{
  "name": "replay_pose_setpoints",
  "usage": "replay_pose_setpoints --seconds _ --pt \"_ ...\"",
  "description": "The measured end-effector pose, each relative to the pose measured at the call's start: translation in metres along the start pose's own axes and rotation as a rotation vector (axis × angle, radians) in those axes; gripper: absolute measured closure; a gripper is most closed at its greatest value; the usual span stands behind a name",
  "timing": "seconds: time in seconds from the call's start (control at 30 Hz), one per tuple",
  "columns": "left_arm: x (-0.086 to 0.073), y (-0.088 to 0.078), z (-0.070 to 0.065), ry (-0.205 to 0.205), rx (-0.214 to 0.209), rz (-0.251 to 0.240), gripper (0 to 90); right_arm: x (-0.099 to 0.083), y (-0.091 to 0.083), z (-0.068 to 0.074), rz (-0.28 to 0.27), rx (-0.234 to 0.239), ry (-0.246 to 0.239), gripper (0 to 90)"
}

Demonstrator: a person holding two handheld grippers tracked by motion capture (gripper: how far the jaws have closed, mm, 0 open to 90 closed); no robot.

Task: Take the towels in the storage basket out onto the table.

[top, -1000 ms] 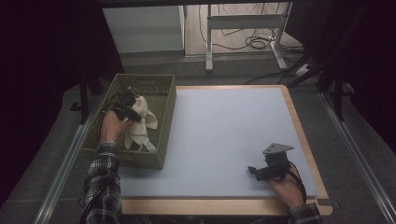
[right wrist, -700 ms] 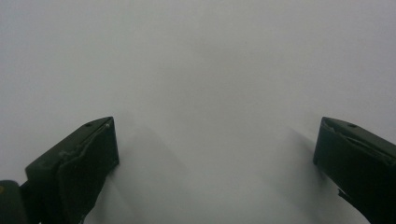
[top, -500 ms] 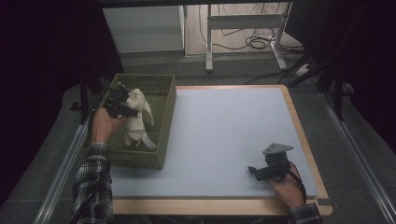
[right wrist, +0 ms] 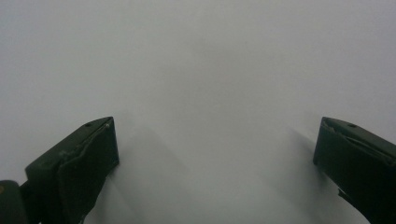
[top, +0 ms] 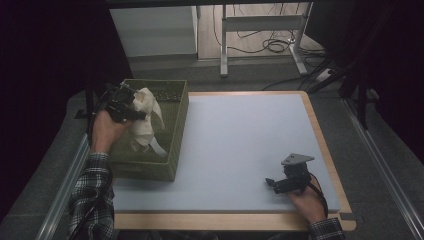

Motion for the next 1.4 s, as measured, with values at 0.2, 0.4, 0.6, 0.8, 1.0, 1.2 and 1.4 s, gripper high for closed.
replay_pose_setpoints --seconds 0.2,0.4,0.6,0.8,1.0,1.2,1.4 --pt "0.008 -0.011 -0.006 0.013 -0.014 -0.026 76.2 0.0 0.0 0.0 0.0 0.0 0.0 0.0" --pt "0.016 -0.021 -0.011 0.024 -0.019 -0.047 76.1 0.0 0.0 0.0 0.0 0.0 0.0 0.0" --pt "0.024 -0.029 -0.017 0.034 -0.028 -0.066 76.0 0.0 0.0 0.0 -0.001 0.0 0.0 0.0" --pt "0.033 -0.034 -0.024 0.044 -0.045 -0.079 75.9 0.0 0.0 0.0 0.0 0.0 0.0 0.0" --pt "0.045 -0.038 -0.036 0.066 -0.059 -0.092 75.9 0.0 0.0 0.0 0.0 0.0 0.0 0.0" --pt "0.055 -0.037 -0.047 0.078 -0.08 -0.099 75.9 0.0 0.0 0.0 0.0 0.0 0.0 0.0" --pt "0.063 -0.033 -0.057 0.093 -0.098 -0.098 75.9 0.0 0.0 0.0 0.0 0.0 0.0 0.0"
Point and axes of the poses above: each handheld gripper's, and its own axes: y roughly forward along the jaws, x roughly out of its top, z roughly to its left, the point moved 6 cm from there along y, roughly forward along the jaws, and after that the axes turned 13 degrees about -z, right-handed, at the moved point
